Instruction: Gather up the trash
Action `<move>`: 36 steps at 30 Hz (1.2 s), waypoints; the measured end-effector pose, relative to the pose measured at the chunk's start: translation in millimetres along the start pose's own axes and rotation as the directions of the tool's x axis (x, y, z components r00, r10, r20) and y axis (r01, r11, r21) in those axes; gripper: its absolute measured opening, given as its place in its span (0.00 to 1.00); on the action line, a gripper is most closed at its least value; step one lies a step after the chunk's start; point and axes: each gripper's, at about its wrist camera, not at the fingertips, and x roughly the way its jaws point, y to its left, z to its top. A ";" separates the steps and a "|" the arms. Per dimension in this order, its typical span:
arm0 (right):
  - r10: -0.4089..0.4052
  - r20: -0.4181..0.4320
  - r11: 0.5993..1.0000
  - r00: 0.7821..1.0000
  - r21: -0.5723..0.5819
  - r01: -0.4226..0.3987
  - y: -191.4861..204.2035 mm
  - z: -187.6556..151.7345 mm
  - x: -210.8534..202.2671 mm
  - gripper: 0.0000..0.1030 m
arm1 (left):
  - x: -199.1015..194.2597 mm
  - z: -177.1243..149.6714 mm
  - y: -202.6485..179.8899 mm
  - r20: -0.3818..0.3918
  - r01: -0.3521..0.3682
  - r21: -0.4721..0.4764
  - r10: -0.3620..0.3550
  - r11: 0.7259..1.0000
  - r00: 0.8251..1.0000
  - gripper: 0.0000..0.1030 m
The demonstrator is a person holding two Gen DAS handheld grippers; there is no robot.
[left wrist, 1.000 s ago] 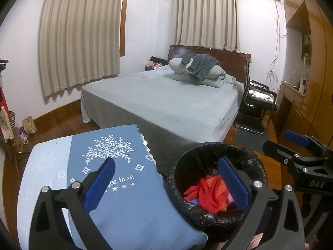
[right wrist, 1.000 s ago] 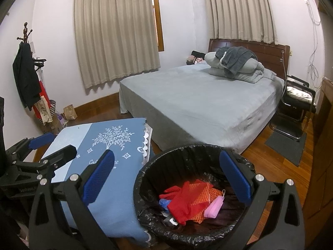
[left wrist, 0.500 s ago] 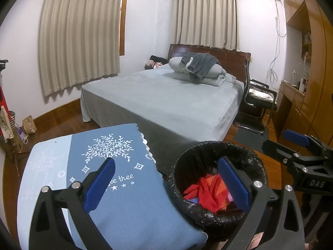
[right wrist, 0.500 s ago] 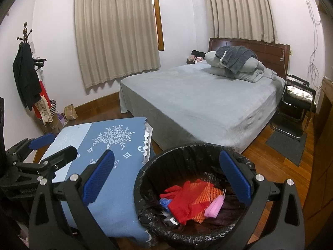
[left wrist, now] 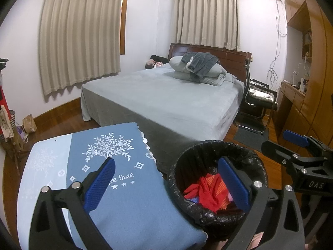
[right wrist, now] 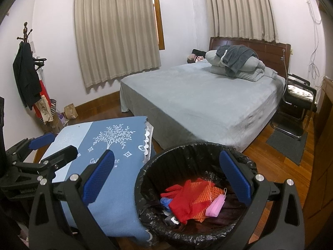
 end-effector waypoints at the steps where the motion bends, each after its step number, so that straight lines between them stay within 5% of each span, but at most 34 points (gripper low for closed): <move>1: 0.001 0.000 1.000 1.000 0.000 -0.001 0.5 -0.1 -0.5 0.95 | -0.7 -0.3 0.4 0.000 -0.001 0.001 0.001 1.000 1.000 0.94; 36: 0.001 -0.006 1.000 1.000 -0.002 -0.001 9.1 -7.3 -3.8 0.95 | -5.0 0.3 1.9 -0.008 -0.001 0.002 0.001 1.000 1.000 0.94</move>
